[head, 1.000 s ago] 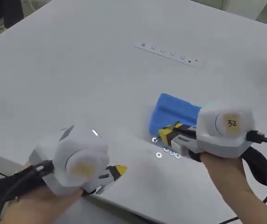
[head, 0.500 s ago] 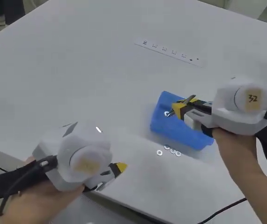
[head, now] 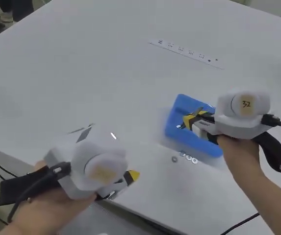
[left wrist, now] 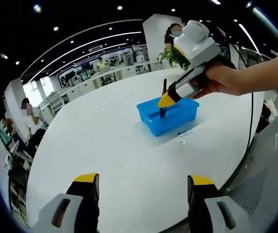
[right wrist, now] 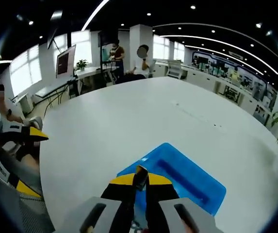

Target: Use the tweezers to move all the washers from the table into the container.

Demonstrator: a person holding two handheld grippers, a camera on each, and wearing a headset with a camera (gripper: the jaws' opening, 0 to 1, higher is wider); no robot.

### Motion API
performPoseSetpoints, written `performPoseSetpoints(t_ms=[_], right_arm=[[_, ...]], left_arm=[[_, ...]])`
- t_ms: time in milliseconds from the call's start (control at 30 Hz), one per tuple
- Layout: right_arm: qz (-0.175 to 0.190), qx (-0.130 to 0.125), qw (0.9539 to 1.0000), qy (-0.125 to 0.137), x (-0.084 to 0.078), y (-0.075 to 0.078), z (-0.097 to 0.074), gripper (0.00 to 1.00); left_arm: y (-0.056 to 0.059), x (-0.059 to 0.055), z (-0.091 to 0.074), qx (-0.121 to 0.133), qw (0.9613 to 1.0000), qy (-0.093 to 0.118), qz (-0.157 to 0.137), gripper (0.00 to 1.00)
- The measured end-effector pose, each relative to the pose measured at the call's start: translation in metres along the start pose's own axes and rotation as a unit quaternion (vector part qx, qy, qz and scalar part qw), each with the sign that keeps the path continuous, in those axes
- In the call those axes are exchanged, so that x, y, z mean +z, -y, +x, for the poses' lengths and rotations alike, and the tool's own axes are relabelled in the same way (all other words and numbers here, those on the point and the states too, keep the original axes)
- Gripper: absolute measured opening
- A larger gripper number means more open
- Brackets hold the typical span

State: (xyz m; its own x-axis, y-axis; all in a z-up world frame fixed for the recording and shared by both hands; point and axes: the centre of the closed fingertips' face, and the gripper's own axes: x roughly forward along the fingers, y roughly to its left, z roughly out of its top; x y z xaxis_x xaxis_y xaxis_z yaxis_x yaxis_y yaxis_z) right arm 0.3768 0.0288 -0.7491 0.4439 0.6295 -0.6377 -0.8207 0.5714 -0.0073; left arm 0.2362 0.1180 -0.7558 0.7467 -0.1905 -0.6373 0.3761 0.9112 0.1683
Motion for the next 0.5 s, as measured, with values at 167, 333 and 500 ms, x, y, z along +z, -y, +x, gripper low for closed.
performPoseSetpoints(t_ms=[167,333,500], right_arm=[[0.02,0.005,0.9998,-0.002,-0.001,0.004,0.004,0.03],[0.026,0.006,0.9996,-0.011,-0.009,0.002,0.008,0.03],[0.029,0.01,0.9994,-0.015,-0.014,-0.001,0.009,0.04]], left_arm=[[0.0,0.0,0.0,0.0,1.0,-0.003,0.002,0.76],[0.002,-0.003,0.002,0.0,0.9999,-0.013,0.006,0.76],[0.002,-0.003,0.002,0.001,0.9999,-0.015,0.007,0.76]])
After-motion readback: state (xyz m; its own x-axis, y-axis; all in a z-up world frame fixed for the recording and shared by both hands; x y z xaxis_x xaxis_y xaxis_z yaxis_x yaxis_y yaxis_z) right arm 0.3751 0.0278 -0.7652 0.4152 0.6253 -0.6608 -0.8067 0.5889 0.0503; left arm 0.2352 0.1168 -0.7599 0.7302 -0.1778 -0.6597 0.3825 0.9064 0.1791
